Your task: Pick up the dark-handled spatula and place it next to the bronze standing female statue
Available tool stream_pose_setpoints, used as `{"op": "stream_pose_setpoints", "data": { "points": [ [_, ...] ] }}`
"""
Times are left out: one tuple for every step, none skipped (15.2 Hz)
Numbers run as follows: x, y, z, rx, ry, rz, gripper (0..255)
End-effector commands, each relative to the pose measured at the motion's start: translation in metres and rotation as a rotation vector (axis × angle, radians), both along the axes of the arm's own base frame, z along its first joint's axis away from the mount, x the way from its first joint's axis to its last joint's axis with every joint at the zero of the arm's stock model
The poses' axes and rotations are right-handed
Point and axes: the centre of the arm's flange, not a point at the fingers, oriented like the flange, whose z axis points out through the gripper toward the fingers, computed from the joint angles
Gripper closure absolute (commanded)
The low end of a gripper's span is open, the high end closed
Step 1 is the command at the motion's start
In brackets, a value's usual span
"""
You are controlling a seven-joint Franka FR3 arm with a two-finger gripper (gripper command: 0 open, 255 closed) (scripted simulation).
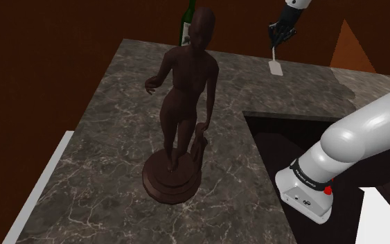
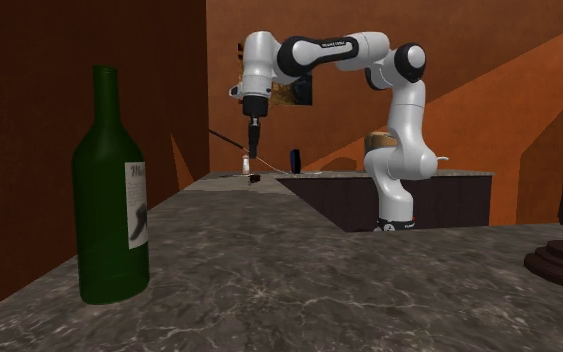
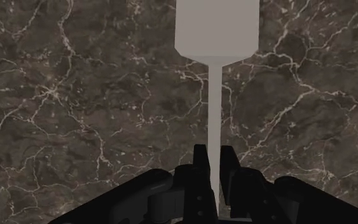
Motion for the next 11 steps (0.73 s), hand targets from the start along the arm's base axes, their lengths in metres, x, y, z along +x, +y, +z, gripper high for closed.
{"op": "stream_pose_setpoints", "data": {
  "points": [
    [0.0, 0.001, 0.011, 0.0, 0.0, 0.0, 255],
    [0.0, 0.001, 0.016, 0.0, 0.0, 0.0, 255],
    [0.0, 0.001, 0.022, 0.0, 0.0, 0.0, 255],
    [0.0, 0.001, 0.027, 0.0, 0.0, 0.0, 255],
    [0.0, 0.001, 0.032, 0.0, 0.0, 0.0, 255],
    [0.0, 0.001, 0.037, 0.0, 0.0, 0.0, 255],
    [0.0, 0.001, 0.043, 0.0, 0.0, 0.0, 255],
    [0.0, 0.001, 0.048, 0.0, 0.0, 0.0, 255],
    [0.0, 0.001, 0.053, 0.0, 0.0, 0.0, 255],
    [0.0, 0.001, 0.059, 0.0, 0.0, 0.0, 255],
    [0.0, 0.001, 0.064, 0.0, 0.0, 0.0, 255]
  ]
}}
